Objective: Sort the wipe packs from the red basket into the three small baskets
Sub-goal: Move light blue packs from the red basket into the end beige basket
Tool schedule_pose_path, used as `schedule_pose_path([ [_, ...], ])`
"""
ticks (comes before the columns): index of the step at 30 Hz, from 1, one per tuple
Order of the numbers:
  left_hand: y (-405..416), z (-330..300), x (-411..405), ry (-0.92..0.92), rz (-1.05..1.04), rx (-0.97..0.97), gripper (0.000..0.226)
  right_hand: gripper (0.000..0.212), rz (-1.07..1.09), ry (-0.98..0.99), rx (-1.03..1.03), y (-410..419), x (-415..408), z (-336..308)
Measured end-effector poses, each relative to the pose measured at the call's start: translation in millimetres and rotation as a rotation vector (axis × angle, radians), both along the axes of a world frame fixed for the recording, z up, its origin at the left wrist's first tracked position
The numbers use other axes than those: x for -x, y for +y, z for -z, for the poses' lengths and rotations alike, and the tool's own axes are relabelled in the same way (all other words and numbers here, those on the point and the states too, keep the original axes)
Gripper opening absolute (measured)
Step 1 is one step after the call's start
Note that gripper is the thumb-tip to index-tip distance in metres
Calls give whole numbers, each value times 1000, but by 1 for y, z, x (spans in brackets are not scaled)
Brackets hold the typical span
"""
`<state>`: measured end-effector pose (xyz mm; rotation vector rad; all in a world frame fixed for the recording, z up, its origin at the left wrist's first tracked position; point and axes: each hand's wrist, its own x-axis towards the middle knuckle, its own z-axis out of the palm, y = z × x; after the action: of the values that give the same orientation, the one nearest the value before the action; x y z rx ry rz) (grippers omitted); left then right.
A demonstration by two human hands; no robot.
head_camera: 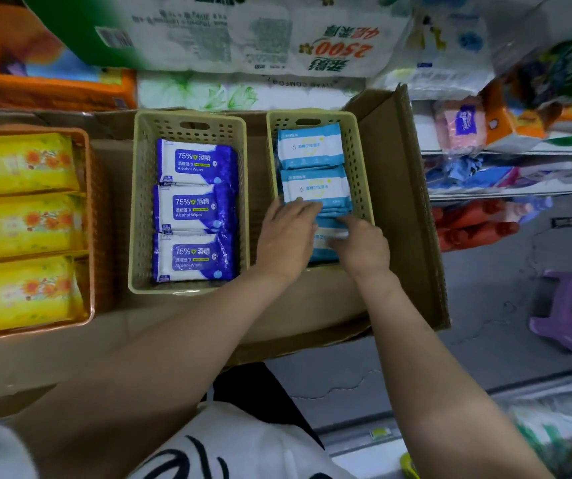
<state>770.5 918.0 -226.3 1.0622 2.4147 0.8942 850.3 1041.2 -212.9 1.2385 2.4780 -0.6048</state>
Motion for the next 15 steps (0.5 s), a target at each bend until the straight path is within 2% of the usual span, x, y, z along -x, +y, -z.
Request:
schedule_pose_path([
  [3,7,9,3,160,235,435,56,53,0,-8,23,-1,-3,3],
  [5,9,13,3,188,298,554,64,54,-13,-2,27,2,-4,4],
  [15,8,12,-5,133,301,585,60,53,-61,41,-51,3,-6,12],
])
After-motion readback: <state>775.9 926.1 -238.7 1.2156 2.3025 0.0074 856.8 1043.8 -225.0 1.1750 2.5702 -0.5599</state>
